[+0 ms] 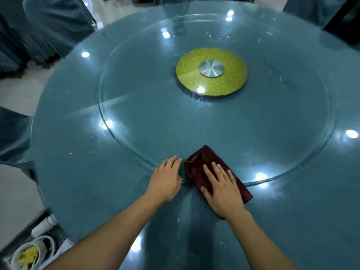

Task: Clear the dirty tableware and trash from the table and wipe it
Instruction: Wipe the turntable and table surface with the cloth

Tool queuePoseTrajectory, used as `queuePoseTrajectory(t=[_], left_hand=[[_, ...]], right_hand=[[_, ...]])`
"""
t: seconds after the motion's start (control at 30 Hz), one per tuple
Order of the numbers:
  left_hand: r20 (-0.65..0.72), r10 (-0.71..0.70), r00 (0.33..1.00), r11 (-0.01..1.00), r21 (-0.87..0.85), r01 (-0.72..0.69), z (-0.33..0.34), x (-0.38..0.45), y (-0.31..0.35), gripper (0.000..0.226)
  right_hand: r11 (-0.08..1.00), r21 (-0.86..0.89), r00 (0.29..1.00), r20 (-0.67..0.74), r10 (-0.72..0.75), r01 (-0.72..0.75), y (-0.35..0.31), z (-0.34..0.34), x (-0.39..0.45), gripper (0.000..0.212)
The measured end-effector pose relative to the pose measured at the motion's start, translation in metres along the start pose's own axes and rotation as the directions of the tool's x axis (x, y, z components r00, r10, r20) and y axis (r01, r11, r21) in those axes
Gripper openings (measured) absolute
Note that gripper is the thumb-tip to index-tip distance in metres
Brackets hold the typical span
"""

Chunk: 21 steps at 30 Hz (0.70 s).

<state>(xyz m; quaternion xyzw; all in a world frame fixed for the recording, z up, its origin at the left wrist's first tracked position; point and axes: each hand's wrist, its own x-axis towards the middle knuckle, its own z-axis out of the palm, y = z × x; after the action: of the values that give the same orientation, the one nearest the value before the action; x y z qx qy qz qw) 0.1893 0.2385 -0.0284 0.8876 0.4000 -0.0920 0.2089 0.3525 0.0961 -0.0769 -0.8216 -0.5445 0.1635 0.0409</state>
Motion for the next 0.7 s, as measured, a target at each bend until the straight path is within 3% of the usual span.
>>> queuePoseTrajectory(t=[0.27,0.5,0.7], left_hand=[[-0.126,-0.063,0.990,0.995,0.064,0.071,0.016,0.060,-0.026,0.058],[-0.235,-0.055,0.971,0.990,0.117,0.084,-0.001,0.122,-0.064,0.063],[-0.320,-0.040,0.947,0.992,0.103,0.077,-0.013,0.184,-0.089,0.062]], right_hand=[[1.000,-0.014,0.991,-0.131,0.003,-0.005,0.005,0.015,0.047,0.064],[0.997,-0.054,0.986,-0.164,0.037,-0.046,-0.005,0.000,0.115,0.072],[0.959,-0.121,0.962,-0.064,-0.267,0.258,-0.002,-0.015,0.137,0.066]])
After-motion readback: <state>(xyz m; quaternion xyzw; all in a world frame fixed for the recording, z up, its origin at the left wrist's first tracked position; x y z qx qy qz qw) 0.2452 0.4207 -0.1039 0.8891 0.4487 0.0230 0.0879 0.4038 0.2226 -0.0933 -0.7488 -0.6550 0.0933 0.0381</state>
